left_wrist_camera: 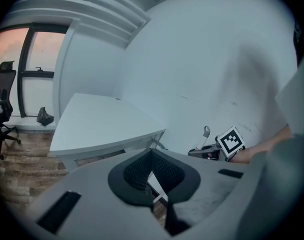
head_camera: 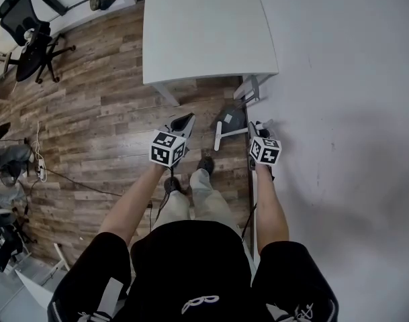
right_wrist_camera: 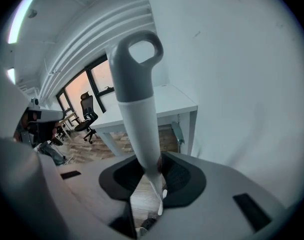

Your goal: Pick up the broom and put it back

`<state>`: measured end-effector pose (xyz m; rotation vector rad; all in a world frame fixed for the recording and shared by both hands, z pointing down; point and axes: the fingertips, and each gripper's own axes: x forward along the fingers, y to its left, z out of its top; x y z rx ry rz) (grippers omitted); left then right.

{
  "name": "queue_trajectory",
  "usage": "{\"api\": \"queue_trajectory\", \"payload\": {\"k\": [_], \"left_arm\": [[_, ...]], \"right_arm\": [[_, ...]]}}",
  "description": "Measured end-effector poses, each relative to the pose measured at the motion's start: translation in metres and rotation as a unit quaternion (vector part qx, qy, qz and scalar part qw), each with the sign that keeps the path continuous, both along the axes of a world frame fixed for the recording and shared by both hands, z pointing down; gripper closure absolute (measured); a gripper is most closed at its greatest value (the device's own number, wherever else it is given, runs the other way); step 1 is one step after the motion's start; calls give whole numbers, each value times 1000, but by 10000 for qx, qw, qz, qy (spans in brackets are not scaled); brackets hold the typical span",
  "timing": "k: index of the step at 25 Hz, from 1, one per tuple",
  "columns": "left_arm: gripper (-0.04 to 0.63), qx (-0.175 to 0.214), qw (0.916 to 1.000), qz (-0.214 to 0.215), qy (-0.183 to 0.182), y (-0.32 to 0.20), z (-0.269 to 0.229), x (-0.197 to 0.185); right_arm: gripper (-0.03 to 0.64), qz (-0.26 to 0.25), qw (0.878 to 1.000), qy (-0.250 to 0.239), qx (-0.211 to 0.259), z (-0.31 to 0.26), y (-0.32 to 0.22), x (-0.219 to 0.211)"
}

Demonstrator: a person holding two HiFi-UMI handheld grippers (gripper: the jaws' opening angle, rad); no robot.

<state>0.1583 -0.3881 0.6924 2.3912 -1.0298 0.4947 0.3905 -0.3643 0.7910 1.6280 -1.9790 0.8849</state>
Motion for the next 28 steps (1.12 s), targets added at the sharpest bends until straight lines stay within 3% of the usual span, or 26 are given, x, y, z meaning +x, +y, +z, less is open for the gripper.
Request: {"api": "queue_trajectory", "payload": {"k": [12,21,28], "left_arm": [[578,-83,9999,92,-20,-14,9,22],[578,-68,9997,227,42,-15,4,32],[578,-59,9992,378,134,-9,0,43]], "right_arm": [[500,981,9949,-3,-221,16,-2,65],[409,1491,9864,-167,-676,34,16,83],[393,1957,9758,-160,-959,45,46,96]]}}
